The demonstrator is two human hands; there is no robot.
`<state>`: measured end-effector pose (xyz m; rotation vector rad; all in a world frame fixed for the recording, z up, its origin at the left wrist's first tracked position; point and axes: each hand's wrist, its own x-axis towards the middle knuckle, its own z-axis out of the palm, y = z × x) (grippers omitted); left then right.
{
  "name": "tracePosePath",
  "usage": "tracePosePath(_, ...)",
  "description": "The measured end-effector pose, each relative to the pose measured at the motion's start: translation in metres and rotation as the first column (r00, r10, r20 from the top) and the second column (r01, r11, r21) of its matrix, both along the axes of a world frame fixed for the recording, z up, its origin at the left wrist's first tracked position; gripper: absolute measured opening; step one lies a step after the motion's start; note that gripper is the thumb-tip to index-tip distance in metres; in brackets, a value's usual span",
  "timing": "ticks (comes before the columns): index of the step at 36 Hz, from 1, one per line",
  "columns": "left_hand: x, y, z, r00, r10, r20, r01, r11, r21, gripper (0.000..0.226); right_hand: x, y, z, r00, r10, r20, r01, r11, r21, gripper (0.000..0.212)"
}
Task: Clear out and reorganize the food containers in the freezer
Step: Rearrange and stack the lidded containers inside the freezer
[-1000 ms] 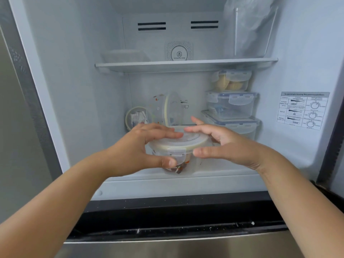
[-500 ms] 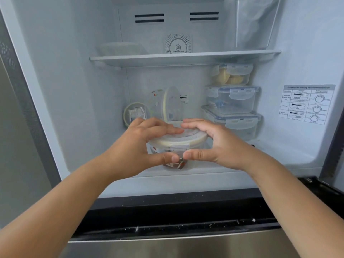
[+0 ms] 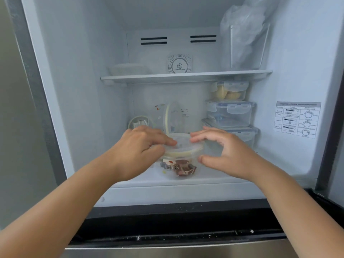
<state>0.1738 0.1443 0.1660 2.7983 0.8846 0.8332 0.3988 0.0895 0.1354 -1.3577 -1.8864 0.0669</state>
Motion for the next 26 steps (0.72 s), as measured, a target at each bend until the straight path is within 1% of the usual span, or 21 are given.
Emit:
tracePosePath(3,0.003,-0.001,0.001,0.998,-0.049,0.031,0.054,0.981,-0.184,0.049,-0.008,-0.005,0.001,0.999,0.046,-0.013,-0.046,0.999,0.012,0.042)
tracePosePath(7,0.003,0.002,0.004,0.996,-0.082,0.023,0.085,0.967,-0.239,0.049,-0.013,-0.005,0.001,0.996,0.076,-0.040,-0.077,0.996,-0.039,0.035)
tracePosePath(9,0.001,0.003,0.005,0.995,-0.095,0.018,0.096,0.966,-0.241,0.050,-0.008,-0.003,0.001,0.996,0.061,-0.071,-0.065,0.996,-0.063,0.036)
tracePosePath(10,0.000,0.004,0.004,0.996,-0.093,0.006,0.092,0.971,-0.221,0.050,-0.005,-0.001,0.000,0.995,0.056,-0.087,-0.062,0.995,-0.072,0.035)
tracePosePath(12,-0.003,0.006,0.002,0.996,-0.085,-0.012,0.082,0.983,-0.162,0.059,0.001,0.001,-0.003,0.991,0.056,-0.122,-0.066,0.995,-0.079,0.031)
tracePosePath(14,-0.005,0.006,-0.002,0.996,-0.085,0.002,0.084,0.988,-0.128,0.063,0.004,0.004,-0.007,0.984,0.067,-0.167,-0.081,0.994,-0.078,0.029)
tracePosePath(16,-0.005,0.007,-0.005,0.995,-0.097,0.038,0.100,0.989,-0.110,0.059,0.005,0.006,-0.010,0.977,0.079,-0.200,-0.096,0.993,-0.074,0.027)
tracePosePath(19,-0.006,0.008,-0.012,0.987,-0.123,0.108,0.137,0.982,-0.133,0.048,0.002,0.006,-0.011,0.976,0.072,-0.205,-0.089,0.993,-0.073,0.029)
tracePosePath(22,-0.005,0.008,-0.015,0.977,-0.137,0.161,0.164,0.972,-0.170,0.046,-0.002,0.002,-0.010,0.980,0.034,-0.195,-0.053,0.994,-0.093,0.041)
tracePosePath(24,-0.005,0.008,-0.016,0.972,-0.142,0.188,0.183,0.957,-0.224,0.046,-0.007,-0.002,-0.007,0.988,-0.030,-0.150,0.013,0.994,-0.113,0.060)
tracePosePath(26,-0.004,0.008,-0.016,0.965,-0.148,0.215,0.205,0.939,-0.275,0.046,-0.013,-0.005,-0.006,0.992,-0.112,-0.059,0.104,0.987,-0.120,0.080)
